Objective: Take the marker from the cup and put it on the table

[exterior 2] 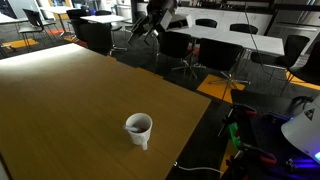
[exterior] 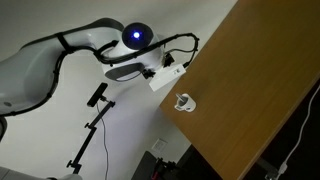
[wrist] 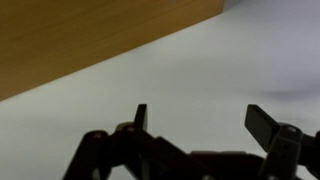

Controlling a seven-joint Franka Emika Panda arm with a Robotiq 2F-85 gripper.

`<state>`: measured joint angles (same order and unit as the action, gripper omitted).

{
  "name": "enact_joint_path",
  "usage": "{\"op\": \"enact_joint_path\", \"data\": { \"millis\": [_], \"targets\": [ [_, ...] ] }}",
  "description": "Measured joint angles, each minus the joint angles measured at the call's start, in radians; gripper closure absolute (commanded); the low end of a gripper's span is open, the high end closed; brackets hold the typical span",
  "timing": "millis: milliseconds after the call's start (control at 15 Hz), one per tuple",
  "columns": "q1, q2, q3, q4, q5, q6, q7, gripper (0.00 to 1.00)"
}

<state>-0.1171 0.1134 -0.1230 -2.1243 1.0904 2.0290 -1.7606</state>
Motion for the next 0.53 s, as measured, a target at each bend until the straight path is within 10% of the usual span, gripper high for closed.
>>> {"op": "enact_joint_path", "data": {
  "millis": [533],
  "targets": [
    [0.006, 0.060, 0.029, -0.008, -0.007, -0.023, -0.210, 0.00]
  ]
}}
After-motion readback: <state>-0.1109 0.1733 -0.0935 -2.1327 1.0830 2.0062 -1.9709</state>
